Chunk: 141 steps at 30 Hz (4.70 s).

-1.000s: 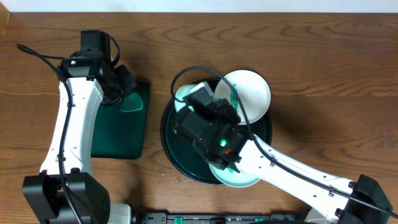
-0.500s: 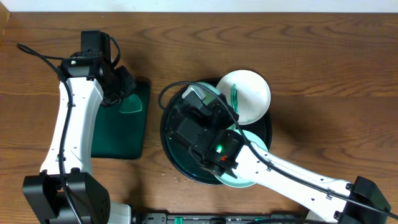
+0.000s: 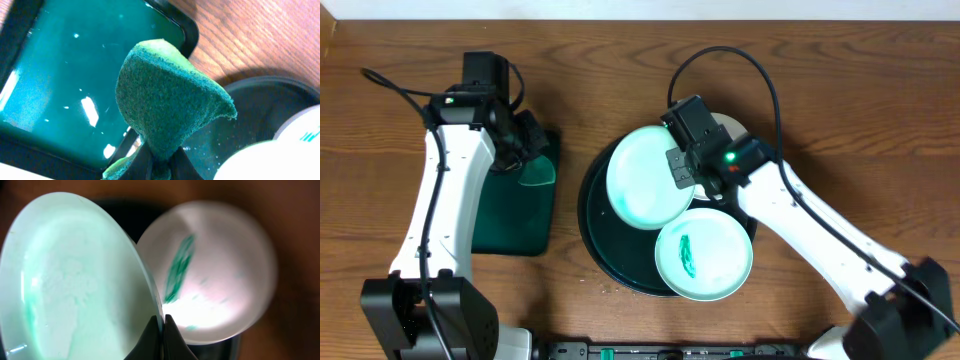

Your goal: Clean dirty plates on tray and stack at the side

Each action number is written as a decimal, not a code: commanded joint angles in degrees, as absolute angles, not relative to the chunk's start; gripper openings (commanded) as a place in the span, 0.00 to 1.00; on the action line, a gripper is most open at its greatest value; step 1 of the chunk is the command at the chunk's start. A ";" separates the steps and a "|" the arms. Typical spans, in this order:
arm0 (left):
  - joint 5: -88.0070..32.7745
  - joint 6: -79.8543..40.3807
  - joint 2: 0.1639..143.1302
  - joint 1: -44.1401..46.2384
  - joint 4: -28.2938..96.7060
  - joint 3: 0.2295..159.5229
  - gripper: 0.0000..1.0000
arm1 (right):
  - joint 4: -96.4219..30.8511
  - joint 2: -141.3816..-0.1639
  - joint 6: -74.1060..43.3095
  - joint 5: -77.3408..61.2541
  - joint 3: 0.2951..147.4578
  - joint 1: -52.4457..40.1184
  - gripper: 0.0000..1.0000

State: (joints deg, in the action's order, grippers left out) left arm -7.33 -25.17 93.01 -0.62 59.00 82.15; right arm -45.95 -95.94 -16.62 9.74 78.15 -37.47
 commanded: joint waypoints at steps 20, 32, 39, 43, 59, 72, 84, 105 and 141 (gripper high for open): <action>-7.05 -30.83 94.32 10.22 59.72 80.25 0.07 | -44.84 -114.50 -24.77 -9.39 78.89 -35.62 0.01; -8.97 -34.87 94.37 18.44 48.47 67.05 0.07 | -44.75 -115.68 -25.26 -11.03 78.89 -34.39 0.01; -8.97 -38.30 94.37 20.05 42.78 58.85 0.07 | -45.01 -115.68 -25.23 -11.05 78.89 -34.37 0.01; -11.31 -39.11 94.37 20.08 41.25 55.27 0.07 | -45.01 -115.68 -25.23 -11.03 78.89 -34.37 0.01; -19.57 -36.07 94.37 26.41 32.95 54.96 0.07 | -45.28 -115.68 -25.23 -11.05 78.89 -34.37 0.01; 10.15 -31.53 94.37 24.93 32.86 54.98 0.07 | -45.45 -115.68 -25.23 -11.00 78.89 -34.37 0.01; 14.74 -26.13 94.28 24.93 37.08 62.98 0.07 | -45.41 -115.68 -25.23 -11.00 78.89 -34.37 0.01; -2.42 -28.10 93.86 -0.32 58.02 84.36 0.07 | -44.05 -95.57 -15.42 30.87 79.88 -45.56 0.01; -2.39 -27.66 93.86 -1.65 60.14 84.25 0.07 | -41.04 -92.16 -15.88 10.35 81.60 -45.76 0.01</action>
